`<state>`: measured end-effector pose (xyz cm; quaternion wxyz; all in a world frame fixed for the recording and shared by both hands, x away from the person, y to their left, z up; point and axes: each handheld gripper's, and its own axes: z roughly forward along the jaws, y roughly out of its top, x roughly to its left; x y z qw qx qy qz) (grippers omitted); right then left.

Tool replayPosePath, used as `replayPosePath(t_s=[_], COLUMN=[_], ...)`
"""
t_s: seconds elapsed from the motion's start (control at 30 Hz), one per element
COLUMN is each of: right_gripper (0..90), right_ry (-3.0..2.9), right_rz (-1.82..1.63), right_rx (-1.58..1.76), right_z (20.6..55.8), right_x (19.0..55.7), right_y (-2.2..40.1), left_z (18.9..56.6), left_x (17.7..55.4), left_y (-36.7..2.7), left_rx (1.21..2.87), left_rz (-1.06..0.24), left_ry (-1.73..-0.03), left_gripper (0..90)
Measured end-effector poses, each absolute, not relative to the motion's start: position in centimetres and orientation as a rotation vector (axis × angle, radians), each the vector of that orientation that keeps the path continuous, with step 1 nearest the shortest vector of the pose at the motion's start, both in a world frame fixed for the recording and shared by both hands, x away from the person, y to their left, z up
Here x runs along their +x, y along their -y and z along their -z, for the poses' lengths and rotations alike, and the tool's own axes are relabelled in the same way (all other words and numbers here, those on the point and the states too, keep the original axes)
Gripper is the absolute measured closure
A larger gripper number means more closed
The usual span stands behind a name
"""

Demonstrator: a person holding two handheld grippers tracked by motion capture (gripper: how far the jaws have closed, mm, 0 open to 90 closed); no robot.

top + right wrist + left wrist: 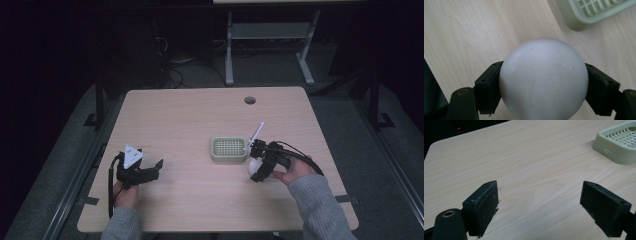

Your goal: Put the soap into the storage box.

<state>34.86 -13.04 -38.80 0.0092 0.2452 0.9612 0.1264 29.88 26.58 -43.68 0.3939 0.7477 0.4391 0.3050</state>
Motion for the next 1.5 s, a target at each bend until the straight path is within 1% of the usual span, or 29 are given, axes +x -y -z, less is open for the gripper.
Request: replayPosePath(t_s=[0.37,1.5], right_gripper=[23.6,23.6], right_ry=[-3.009,-3.036], right_rz=[-0.408,-0.390], right_rx=[0.739,0.730], right_z=[37.7,36.7], right_x=[36.0,38.9], right_y=[11.8,10.6], left_z=[43.7,43.7], left_x=[29.9,29.9], left_y=[-26.7,-26.6], left_rx=[1.894,1.892], left_rz=[-0.772,-0.770], left_ry=[-1.116,-1.118], left_gripper=[14.8,14.8])
